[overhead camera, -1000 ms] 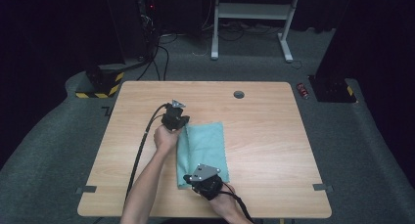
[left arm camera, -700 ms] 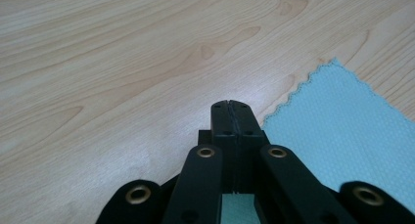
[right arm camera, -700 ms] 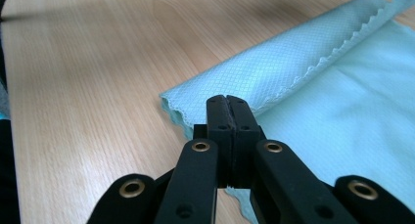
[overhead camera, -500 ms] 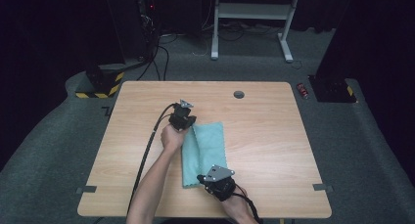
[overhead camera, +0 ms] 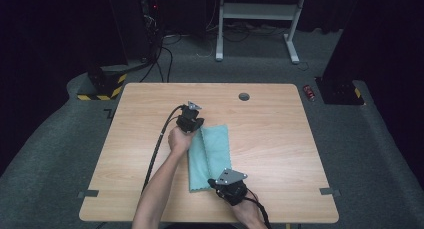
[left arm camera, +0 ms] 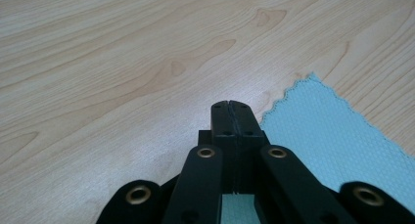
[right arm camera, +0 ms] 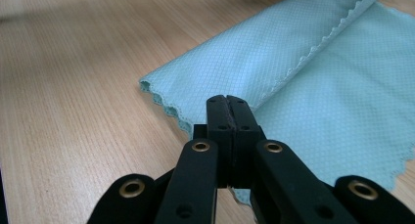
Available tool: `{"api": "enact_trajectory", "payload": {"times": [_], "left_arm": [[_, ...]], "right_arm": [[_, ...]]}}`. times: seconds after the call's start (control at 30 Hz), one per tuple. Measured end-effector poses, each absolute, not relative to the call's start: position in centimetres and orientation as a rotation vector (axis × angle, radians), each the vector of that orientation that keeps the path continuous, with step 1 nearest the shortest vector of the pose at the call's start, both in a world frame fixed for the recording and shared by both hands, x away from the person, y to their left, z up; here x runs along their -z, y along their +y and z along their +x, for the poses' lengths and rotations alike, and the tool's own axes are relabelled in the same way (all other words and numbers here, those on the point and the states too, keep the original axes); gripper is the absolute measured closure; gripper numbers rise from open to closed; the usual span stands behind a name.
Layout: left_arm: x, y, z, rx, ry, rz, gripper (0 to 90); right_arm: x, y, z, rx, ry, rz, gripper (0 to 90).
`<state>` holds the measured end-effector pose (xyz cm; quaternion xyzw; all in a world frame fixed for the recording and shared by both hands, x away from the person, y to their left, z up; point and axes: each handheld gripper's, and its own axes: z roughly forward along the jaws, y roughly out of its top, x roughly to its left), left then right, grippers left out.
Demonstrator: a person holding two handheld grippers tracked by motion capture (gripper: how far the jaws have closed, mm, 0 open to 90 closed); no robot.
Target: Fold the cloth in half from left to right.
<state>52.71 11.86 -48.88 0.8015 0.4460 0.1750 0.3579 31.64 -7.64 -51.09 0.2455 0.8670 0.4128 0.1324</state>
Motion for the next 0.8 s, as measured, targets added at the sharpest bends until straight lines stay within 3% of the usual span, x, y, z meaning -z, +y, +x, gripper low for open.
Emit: {"api": "enact_trajectory", "payload": {"times": [0.8], "left_arm": [[48.5,8.9,53.1,-0.451,1.093,2.076,90.0]], "right_arm": [[51.2,-10.5,31.4,-1.209,2.468,0.804,89.8]]}}
